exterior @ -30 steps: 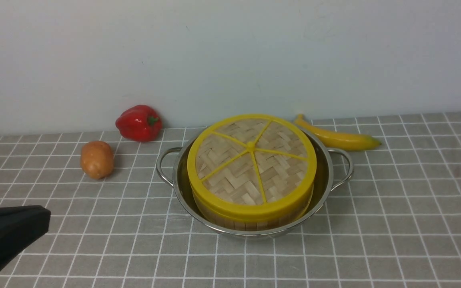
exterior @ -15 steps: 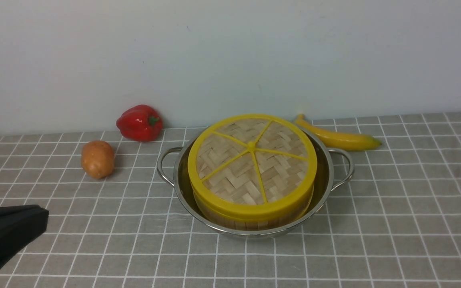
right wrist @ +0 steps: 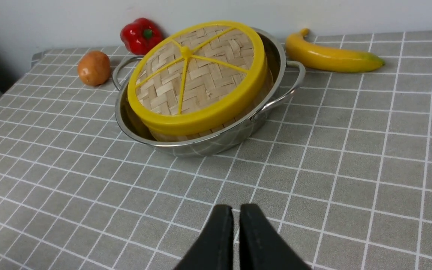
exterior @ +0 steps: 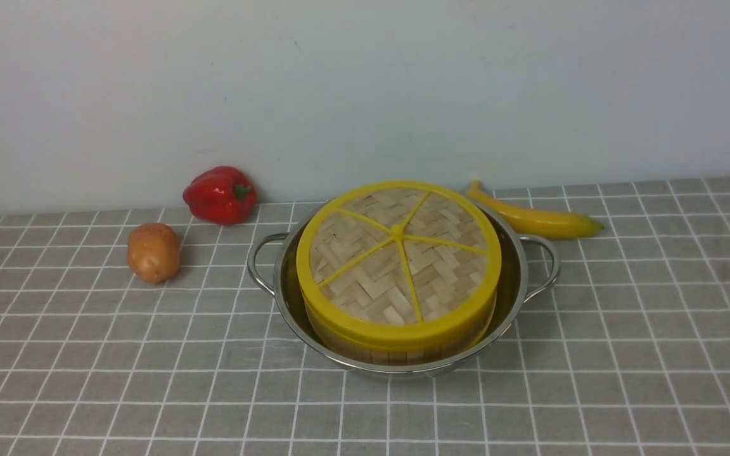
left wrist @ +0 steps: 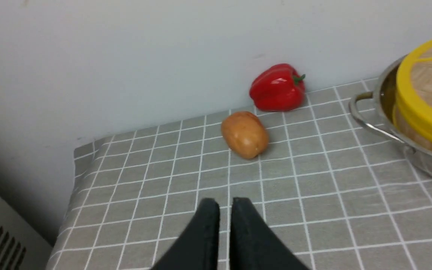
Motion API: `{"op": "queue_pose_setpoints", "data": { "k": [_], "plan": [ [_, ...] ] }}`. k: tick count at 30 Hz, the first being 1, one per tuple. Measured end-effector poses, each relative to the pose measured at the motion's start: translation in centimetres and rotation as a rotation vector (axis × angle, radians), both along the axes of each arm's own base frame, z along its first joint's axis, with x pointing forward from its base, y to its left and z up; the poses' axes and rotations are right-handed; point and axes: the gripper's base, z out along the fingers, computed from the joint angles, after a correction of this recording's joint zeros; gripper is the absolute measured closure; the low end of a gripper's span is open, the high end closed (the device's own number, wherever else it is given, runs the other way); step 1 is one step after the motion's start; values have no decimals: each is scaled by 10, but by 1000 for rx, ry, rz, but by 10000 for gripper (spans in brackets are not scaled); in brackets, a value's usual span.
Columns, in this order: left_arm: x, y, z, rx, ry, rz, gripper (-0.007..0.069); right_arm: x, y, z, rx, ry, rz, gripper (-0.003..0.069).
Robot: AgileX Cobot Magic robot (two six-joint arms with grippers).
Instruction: Place the steamer in the pot on the grey tablecloth, and put the lid on the steamer.
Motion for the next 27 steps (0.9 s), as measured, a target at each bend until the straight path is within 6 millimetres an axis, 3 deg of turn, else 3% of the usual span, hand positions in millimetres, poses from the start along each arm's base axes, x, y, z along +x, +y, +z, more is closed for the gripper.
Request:
{"op": "queue_pose_setpoints", "data": {
  "k": [2,5,6,11,27],
  "plan": [
    [0,0,-26,4,-11,6,571,0,0,0,0,1,0,600],
    [1,0,-43,5,-5,3,571,0,0,0,0,1,0,593],
    [2,0,-56,6,4,0,571,0,0,0,0,1,0,587],
    [6,-1,-81,7,11,-8,560,0,0,0,0,1,0,567],
    [6,-1,-86,12,5,-12,539,0,0,0,1,0,0,516]
  ]
}}
